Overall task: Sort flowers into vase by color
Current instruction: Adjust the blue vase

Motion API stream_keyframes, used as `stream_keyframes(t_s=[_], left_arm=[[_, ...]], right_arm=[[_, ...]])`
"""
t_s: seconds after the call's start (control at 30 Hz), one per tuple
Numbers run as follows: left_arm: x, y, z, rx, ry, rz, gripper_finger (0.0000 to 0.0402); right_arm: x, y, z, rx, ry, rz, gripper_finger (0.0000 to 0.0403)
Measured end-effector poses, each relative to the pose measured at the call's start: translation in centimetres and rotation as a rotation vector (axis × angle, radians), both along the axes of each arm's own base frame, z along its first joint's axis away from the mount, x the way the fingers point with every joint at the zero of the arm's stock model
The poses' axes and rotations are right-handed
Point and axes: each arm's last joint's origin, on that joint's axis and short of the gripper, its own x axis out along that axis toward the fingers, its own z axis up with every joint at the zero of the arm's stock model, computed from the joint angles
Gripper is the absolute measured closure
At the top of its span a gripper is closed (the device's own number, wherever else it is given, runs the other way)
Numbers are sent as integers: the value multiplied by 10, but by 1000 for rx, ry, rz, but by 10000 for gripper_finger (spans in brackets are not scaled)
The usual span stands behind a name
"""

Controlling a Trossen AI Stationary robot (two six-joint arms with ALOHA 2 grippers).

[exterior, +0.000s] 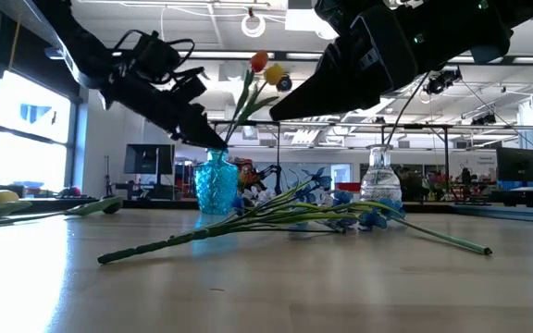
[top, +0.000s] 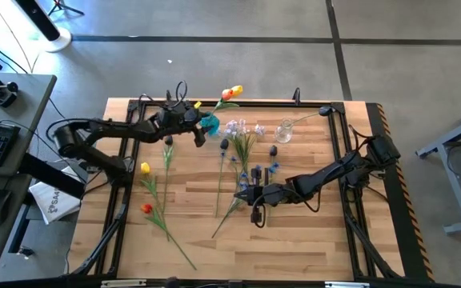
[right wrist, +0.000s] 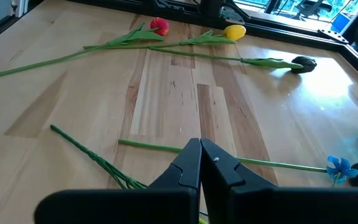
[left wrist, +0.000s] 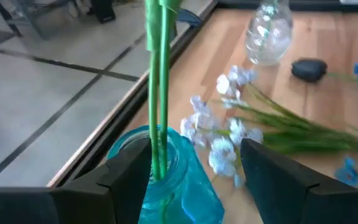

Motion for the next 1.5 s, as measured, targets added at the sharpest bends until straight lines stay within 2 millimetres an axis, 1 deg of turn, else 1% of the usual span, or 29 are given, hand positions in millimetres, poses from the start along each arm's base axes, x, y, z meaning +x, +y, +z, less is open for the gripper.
stream_keyframes(t_s=[0.1, 0.2, 0.43, 0.67, 0.77, 0.87, 1.0, 1.17, 1.37, 1.5], left_arm=[[7, 1, -6, 40, 3, 65, 165], [12, -4, -9, 92, 21, 128, 165], [21, -24, -5, 169, 40, 175, 165], [23, -30, -3, 218, 51, 291, 165], [21, -28, -3, 189, 27, 315, 165], [19, -22, -3, 135, -7, 302, 165], [15, -14, -4, 91, -33, 330, 165], [12, -7, -5, 56, -45, 293, 165], [10, -3, -6, 36, -49, 285, 165], [11, -4, -7, 47, -22, 229, 165]], right_arm=[[0, 0, 0, 1, 0, 0, 403], [0, 0, 0, 1, 0, 0, 403], [0, 0, 0, 1, 0, 0, 403], [0, 0, 0, 1, 0, -1, 403], [0, 0, 0, 1, 0, -1, 403], [0, 0, 0, 1, 0, -1, 403], [0, 0, 0, 1, 0, -1, 403], [0, 0, 0, 1, 0, -1, 403], [0, 0, 0, 1, 0, -1, 403], [0, 0, 0, 1, 0, -1, 403]])
